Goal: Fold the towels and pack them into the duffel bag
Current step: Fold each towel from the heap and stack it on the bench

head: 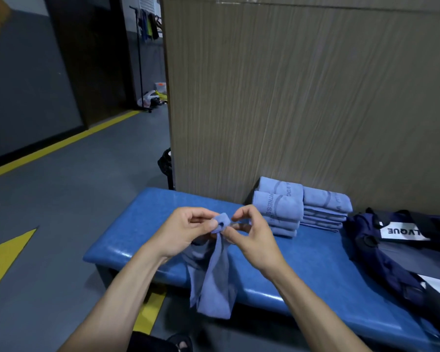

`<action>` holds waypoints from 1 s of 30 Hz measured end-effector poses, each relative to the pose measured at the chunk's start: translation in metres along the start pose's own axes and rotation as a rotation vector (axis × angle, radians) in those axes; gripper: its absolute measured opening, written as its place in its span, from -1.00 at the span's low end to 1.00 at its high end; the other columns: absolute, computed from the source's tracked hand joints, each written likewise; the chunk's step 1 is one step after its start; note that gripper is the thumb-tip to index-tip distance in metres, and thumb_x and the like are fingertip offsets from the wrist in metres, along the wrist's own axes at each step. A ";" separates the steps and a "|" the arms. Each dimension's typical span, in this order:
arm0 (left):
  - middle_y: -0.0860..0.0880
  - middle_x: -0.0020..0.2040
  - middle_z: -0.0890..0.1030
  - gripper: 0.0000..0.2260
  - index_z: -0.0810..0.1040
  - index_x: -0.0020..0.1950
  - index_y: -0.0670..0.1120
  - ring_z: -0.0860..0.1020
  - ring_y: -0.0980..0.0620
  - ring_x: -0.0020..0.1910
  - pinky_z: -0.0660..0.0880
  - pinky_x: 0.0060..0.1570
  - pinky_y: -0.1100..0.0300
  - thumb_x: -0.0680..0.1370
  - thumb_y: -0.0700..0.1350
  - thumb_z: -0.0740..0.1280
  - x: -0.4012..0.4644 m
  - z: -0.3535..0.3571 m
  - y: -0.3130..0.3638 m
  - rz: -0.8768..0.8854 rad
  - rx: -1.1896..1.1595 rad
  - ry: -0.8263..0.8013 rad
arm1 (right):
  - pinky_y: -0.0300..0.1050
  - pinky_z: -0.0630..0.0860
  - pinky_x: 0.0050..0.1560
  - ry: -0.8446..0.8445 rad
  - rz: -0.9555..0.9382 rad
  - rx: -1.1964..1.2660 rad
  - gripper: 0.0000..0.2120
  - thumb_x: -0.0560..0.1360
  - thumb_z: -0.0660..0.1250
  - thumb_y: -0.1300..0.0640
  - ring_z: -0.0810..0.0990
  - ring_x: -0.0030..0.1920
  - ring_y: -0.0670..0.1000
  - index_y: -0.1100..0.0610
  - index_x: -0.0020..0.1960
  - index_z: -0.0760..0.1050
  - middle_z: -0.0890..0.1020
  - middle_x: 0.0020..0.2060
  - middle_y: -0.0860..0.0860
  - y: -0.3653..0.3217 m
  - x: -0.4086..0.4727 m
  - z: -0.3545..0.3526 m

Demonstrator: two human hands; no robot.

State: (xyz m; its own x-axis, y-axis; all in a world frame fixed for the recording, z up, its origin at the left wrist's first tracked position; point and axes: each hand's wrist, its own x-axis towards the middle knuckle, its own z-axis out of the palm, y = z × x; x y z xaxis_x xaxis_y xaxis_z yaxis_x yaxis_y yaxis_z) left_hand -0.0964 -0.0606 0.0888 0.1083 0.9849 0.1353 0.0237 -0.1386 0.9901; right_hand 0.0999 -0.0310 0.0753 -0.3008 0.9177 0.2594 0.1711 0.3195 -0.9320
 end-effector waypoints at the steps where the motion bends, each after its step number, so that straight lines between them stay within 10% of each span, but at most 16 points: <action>1: -0.16 -0.04 0.73 -0.75 0.68 0.08 -0.23 0.67 0.03 -0.08 0.56 -0.04 0.26 0.46 -0.13 0.47 0.000 0.003 0.006 0.019 0.018 0.018 | 0.02 0.60 0.04 0.038 -0.007 -0.052 -0.73 0.43 0.55 0.06 0.63 -0.09 -0.08 0.11 -0.05 0.49 0.61 -0.07 0.06 -0.003 -0.001 -0.001; 10: -0.14 -0.35 0.67 -0.81 0.68 -0.26 -0.09 0.61 -0.01 -0.36 0.57 -0.21 0.01 0.51 -0.03 0.52 0.002 0.030 0.057 0.177 0.298 0.200 | -0.02 0.61 0.08 -0.249 0.081 0.300 -0.79 0.66 0.26 0.11 0.65 0.14 0.04 0.14 0.24 0.57 0.65 0.09 0.16 -0.060 -0.017 -0.012; 17: -0.25 -0.13 0.70 -0.84 0.65 -0.06 -0.25 0.63 -0.04 -0.18 0.61 -0.10 0.05 0.61 -0.17 0.39 -0.009 0.037 0.087 0.146 0.231 0.031 | 0.16 0.65 0.01 -0.132 -0.023 0.171 -0.87 0.57 0.43 0.13 0.68 0.03 0.14 0.17 0.05 0.57 0.57 -0.06 0.22 -0.074 -0.023 -0.017; 25: -0.10 -0.24 0.51 -0.74 0.53 -0.10 -0.05 0.46 -0.01 -0.22 0.45 -0.14 -0.02 0.62 0.12 0.26 -0.012 0.038 0.105 0.154 0.307 0.032 | -0.32 0.41 -0.32 -0.057 -0.007 0.152 -0.70 0.65 0.30 0.12 0.45 -0.36 -0.14 0.03 -0.26 0.52 0.50 -0.41 -0.12 -0.094 -0.023 -0.030; 30: -0.05 -0.31 0.33 -0.73 0.51 -0.10 -0.09 0.23 0.00 -0.29 0.21 -0.24 0.07 0.66 0.08 0.28 -0.011 0.035 0.112 0.262 0.409 0.095 | 0.01 0.35 -0.14 0.066 -0.035 0.149 -0.66 0.63 0.21 -0.02 0.38 -0.20 0.02 0.24 -0.07 0.55 0.44 -0.27 0.06 -0.107 -0.007 -0.039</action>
State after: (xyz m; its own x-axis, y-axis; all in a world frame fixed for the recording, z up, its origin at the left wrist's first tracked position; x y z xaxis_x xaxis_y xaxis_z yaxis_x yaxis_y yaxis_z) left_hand -0.0600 -0.0910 0.1973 0.0718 0.9141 0.3990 0.3981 -0.3931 0.8288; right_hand 0.1199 -0.0622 0.1832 -0.2407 0.9218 0.3038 0.0188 0.3173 -0.9481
